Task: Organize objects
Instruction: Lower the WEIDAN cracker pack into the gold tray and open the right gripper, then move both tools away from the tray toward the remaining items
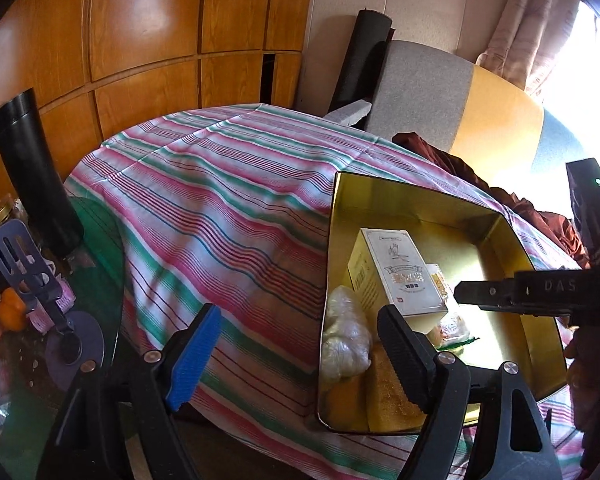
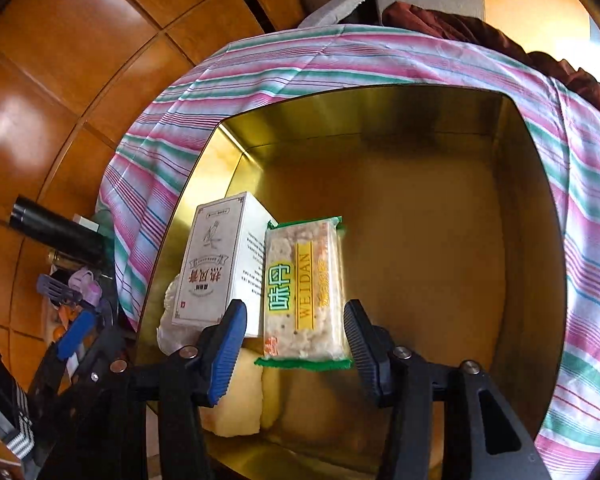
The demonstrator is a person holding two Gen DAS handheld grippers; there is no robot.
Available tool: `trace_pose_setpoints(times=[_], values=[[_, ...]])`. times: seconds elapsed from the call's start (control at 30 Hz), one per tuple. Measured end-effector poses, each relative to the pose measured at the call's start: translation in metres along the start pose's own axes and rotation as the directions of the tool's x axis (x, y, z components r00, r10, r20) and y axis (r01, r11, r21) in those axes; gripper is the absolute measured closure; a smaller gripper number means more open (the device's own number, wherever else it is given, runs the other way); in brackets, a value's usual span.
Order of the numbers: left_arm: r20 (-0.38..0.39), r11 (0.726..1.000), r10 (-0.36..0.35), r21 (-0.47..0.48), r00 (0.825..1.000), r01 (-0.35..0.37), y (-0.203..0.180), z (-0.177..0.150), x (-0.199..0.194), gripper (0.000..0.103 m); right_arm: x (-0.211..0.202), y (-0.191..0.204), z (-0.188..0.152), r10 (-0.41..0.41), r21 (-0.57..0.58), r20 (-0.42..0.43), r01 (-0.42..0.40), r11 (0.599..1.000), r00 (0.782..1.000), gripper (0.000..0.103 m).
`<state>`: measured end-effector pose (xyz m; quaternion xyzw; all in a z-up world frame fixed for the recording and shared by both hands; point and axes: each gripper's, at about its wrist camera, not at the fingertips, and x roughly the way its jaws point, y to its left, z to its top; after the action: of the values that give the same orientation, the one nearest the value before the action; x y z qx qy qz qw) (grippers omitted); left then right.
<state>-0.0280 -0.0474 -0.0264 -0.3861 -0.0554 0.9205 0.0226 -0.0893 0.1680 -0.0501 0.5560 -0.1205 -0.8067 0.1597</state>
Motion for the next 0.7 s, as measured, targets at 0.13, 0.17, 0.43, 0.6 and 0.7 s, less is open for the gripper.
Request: trace_pose_setpoints(times=[0.13,0.17,0.43,0.6,0.7], values=[[0.002,1.0,0.001,0.0,1.0,-0.001,-0.001,-0.001,0.0,0.022,-0.016,0.0,-0.008,-0.04,-0.009,0.058,0.041,0.999,0.997,0.052],[0.002,1.0,-0.001,0.002,1.0,0.001,-0.002,-0.001,-0.001,0.022,-0.021,0.001,-0.01,-0.055,-0.016,0.075,0.057,0.998,0.996,0.052],[0.022,0.999,-0.011,0.043,1.0,0.01,-0.018,-0.002,-0.012,0.02,-0.05,0.008,-0.028,-0.15,-0.062,0.195,0.165,0.984,0.969,0.052],[0.038,0.998,-0.015,0.067,0.999,0.013,-0.028,0.0,-0.019,0.02,-0.067,0.0,-0.033,-0.195,-0.052,0.242,0.213,0.976,0.95,0.052],[0.043,0.997,-0.021,0.081,0.999,0.017,-0.034,0.001,-0.022,0.02,-0.077,-0.009,-0.038,-0.215,-0.035,0.262,0.232,0.972,0.941,0.052]])
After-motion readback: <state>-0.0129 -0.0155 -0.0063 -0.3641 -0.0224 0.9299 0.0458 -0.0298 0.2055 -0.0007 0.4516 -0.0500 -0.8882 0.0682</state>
